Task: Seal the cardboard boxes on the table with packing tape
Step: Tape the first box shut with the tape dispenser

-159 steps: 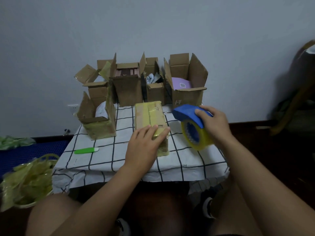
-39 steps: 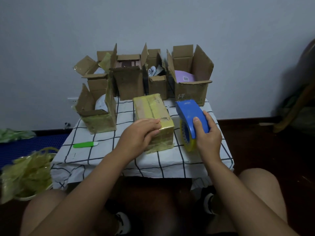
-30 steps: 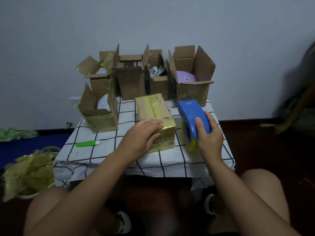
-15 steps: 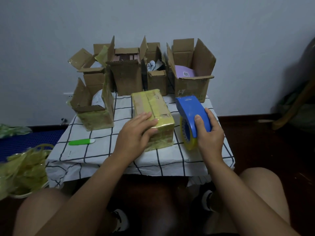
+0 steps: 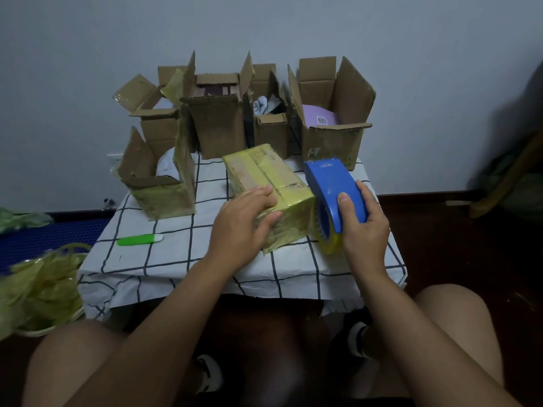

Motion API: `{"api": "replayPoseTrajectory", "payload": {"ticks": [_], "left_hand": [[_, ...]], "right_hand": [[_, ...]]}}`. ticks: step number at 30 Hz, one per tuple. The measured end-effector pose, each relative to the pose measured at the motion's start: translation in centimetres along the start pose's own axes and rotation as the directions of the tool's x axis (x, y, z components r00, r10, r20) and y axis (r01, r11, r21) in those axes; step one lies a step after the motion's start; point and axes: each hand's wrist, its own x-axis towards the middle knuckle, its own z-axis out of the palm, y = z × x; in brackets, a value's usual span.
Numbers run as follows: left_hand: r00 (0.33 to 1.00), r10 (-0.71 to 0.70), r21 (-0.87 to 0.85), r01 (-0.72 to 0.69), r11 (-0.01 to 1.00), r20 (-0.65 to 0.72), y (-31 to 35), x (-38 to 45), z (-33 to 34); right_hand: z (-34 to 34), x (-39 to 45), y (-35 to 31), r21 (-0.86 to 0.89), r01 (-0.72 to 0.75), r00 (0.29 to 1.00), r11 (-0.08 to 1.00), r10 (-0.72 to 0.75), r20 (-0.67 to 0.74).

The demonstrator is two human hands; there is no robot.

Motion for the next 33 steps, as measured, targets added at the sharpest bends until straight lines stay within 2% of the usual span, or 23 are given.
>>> {"api": "replayPoseTrajectory", "payload": {"ticks": [5, 12, 17, 22, 25, 28, 33], "left_hand": [[0.998, -0.043, -0.106, 0.047, 0.993, 0.038, -0.5, -0.4, -0.3], [0.998, -0.029, -0.123, 0.036, 0.992, 0.053, -0.7, -0.4, -0.3], [1.0, -0.011, -0.086, 0.012, 0.996, 0.012, -0.3, -0.6, -0.3], [0.988, -0.061, -0.1, 0.076, 0.992, 0.14, -0.6, -0.6, -1.6], [0.993, -0.06, -0.115, 0.071, 0.991, 0.097, -0.8, -0.9, -1.8], [0.998, 0.0, -0.118, 0.008, 0.993, 0.065, -1.3, -0.9, -1.0], [0.998, 0.067, 0.019, -0.067, 0.998, 0.012, -1.4, -0.4, -0.4]], "right_hand": [[-0.1, -0.3, 0.1, -0.005, 0.005, 1.0, 1.0, -0.005, -0.006], [-0.1, -0.3, -0.1, 0.013, 0.007, 1.0, 1.0, -0.007, 0.005], [0.0, -0.3, -0.2, 0.01, 0.009, 1.0, 1.0, -0.009, 0.011], [-0.2, -0.5, -0.2, 0.0, 0.023, 1.0, 1.0, -0.023, 0.012], [-0.1, -0.5, -0.2, -0.004, 0.019, 1.0, 1.0, -0.019, 0.011], [-0.1, -0.5, -0.2, -0.001, 0.016, 1.0, 1.0, -0.016, 0.008], [-0.1, -0.5, -0.4, 0.002, 0.007, 1.0, 1.0, -0.007, 0.007]]}}
